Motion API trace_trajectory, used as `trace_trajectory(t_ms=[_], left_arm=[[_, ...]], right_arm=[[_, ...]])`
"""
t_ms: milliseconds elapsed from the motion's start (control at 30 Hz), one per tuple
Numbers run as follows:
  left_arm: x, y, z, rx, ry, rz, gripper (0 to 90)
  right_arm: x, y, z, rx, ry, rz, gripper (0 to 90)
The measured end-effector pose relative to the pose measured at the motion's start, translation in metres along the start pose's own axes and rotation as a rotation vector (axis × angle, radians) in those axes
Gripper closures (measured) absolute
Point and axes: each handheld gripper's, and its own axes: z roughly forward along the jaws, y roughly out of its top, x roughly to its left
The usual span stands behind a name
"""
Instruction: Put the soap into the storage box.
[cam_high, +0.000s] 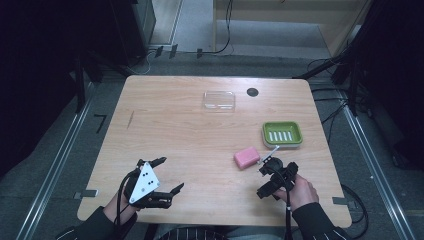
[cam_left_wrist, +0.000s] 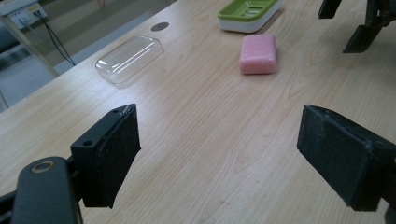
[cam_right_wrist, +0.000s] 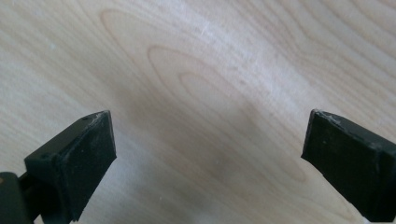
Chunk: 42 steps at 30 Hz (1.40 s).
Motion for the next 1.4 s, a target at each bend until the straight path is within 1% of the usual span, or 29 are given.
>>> trace_trajectory(t_ms=[200, 367, 433, 467, 767, 800, 833, 867, 900, 967, 1000, 1400], left_arm=[[0.0, 0.0, 0.0, 0.0, 0.001, 0.001, 14.0], [0.0, 0.0, 0.0, 0.001, 0.001, 0.002, 14.0], [0.0, 0.0, 0.0, 0.001, 0.001, 0.002, 14.0], [0.0, 0.0, 0.0, 0.0, 0.002, 0.001, 14.0], [0.0, 0.0, -0.001, -0.002, 0.004, -0.001, 14.0], [0.0, 0.0, -0.001, -0.002, 0.005, 0.0, 14.0], [0.0, 0.0, -0.001, -0.002, 0.005, -0.001, 14.0], [0.0, 0.0, -0.001, -0.003, 0.006, -0.001, 14.0], [0.0, 0.0, -0.001, -0.003, 0.006, -0.001, 14.0], [0.0, 0.0, -0.001, -0.003, 0.006, 0.0, 14.0], [0.0, 0.0, -0.001, -0.003, 0.006, 0.0, 14.0], [0.0, 0.0, -0.001, -0.002, 0.006, 0.001, 14.0]], right_arm=[[-0.003, 0.009, 0.003, 0.002, -0.003, 0.0, 2.8], [-0.004, 0.015, 0.004, 0.002, 0.0, 0.011, 2.8], [-0.005, 0.017, 0.004, 0.003, -0.002, 0.002, 2.8], [-0.004, 0.02, 0.004, 0.003, 0.0, 0.007, 2.8], [-0.006, 0.031, 0.004, -0.004, 0.011, 0.011, 2.6], [-0.006, 0.032, 0.004, -0.003, 0.008, 0.004, 2.6], [-0.006, 0.033, 0.004, -0.006, 0.011, 0.01, 2.6], [-0.006, 0.034, 0.003, -0.004, 0.012, 0.005, 2.6], [-0.006, 0.035, 0.003, -0.003, 0.011, 0.013, 2.6], [-0.007, 0.037, 0.003, 0.0, 0.015, 0.011, 2.6], [-0.007, 0.038, 0.003, 0.006, 0.014, 0.022, 2.6], [-0.009, 0.051, 0.004, 0.017, 0.037, 0.026, 1.0]])
